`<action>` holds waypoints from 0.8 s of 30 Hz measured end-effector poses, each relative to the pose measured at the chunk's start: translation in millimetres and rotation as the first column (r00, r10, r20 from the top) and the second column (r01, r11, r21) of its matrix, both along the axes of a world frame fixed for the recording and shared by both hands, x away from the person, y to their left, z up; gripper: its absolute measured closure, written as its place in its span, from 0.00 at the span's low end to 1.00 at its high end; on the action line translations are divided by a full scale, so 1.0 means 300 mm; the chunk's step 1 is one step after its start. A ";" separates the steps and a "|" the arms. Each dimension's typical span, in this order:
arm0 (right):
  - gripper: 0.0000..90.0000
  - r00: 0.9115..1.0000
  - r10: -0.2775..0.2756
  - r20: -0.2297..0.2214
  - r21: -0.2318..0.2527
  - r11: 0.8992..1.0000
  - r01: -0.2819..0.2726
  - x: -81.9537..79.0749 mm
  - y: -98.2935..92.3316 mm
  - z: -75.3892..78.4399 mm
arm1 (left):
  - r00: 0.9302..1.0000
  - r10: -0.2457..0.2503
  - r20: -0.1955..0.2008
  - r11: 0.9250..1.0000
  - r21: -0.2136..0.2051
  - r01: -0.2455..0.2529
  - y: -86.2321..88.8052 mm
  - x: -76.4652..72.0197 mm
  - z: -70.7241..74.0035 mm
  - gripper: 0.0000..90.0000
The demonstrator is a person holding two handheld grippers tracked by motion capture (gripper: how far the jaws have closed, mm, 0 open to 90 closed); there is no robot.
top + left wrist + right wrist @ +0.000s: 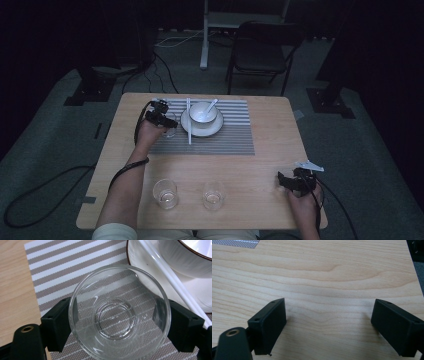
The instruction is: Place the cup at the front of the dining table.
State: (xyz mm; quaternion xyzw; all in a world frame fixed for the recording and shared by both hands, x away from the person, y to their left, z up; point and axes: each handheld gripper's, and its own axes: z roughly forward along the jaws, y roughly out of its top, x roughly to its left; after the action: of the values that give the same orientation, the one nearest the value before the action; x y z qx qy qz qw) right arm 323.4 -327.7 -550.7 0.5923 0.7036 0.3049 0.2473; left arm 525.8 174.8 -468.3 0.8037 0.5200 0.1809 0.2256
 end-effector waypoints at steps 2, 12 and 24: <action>0.13 1.000 0.000 0.000 0.000 1.000 0.000 0.000 0.000 0.000 | 1.000 -0.007 0.000 1.000 0.009 0.007 -0.001 -0.001 0.000 0.20; 0.13 1.000 0.000 0.000 0.000 1.000 0.000 0.000 0.000 0.000 | 1.000 -0.009 -0.023 1.000 -0.018 0.009 0.012 -0.012 0.013 0.00; 0.13 1.000 0.000 0.000 0.001 1.000 0.000 0.000 0.000 0.000 | 0.999 -0.019 0.038 0.998 -0.058 0.021 0.051 -0.061 0.002 0.00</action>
State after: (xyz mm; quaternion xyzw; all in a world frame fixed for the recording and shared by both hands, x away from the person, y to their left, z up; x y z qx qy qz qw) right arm 323.4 -327.6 -550.7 0.5925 0.7035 0.3050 0.2472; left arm 507.6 190.2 -467.8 0.7984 0.5128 0.1782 0.2604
